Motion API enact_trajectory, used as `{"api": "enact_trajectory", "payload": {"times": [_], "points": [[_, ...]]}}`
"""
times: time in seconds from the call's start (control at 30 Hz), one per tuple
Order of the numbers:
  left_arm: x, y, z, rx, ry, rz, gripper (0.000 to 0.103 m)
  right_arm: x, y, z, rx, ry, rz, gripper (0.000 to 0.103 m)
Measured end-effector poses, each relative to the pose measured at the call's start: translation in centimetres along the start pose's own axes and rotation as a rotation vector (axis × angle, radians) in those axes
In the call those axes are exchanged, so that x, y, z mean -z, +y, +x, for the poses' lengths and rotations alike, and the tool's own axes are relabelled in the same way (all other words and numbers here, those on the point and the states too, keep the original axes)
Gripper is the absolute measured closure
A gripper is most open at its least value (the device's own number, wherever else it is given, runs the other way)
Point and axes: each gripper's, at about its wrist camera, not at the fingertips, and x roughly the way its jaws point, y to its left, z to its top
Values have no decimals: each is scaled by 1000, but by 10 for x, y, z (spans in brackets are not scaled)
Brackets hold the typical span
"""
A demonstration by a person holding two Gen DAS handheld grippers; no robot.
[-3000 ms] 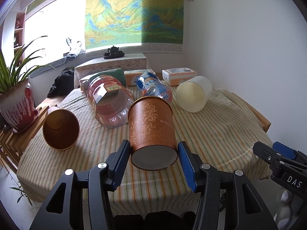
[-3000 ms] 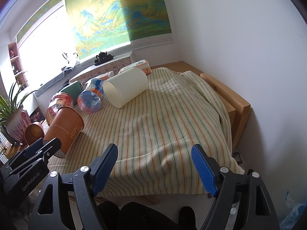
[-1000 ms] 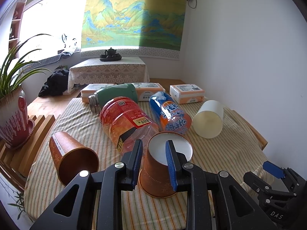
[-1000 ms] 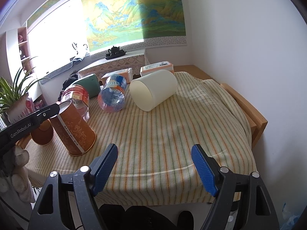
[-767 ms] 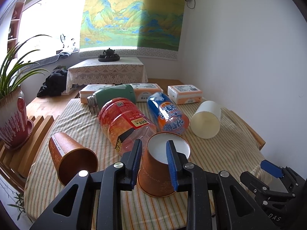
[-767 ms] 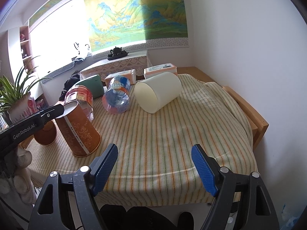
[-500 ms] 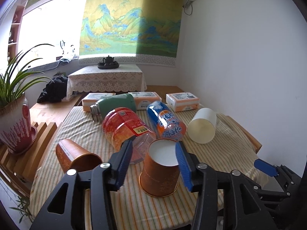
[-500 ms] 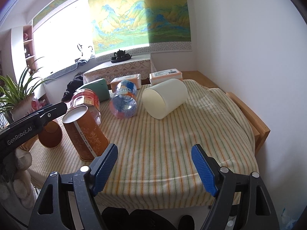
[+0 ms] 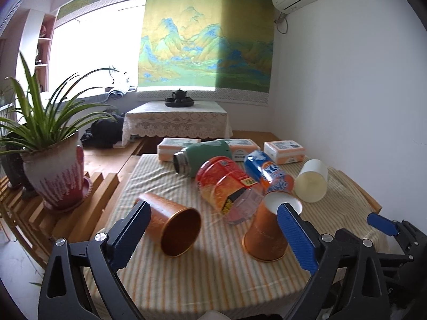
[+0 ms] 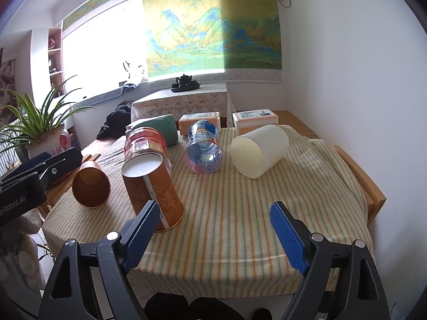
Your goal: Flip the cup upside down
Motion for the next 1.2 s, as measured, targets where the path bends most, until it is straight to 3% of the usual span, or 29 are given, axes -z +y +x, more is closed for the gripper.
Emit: {"api": "enact_trajectory", "payload": {"times": [0.53, 1.2], "points": [[15, 30, -25, -46, 15, -75, 1, 0, 16, -28, 37, -103, -4, 2], [21, 37, -18, -69, 38, -70, 1, 4, 26, -29, 45, -111, -13, 2]]}}
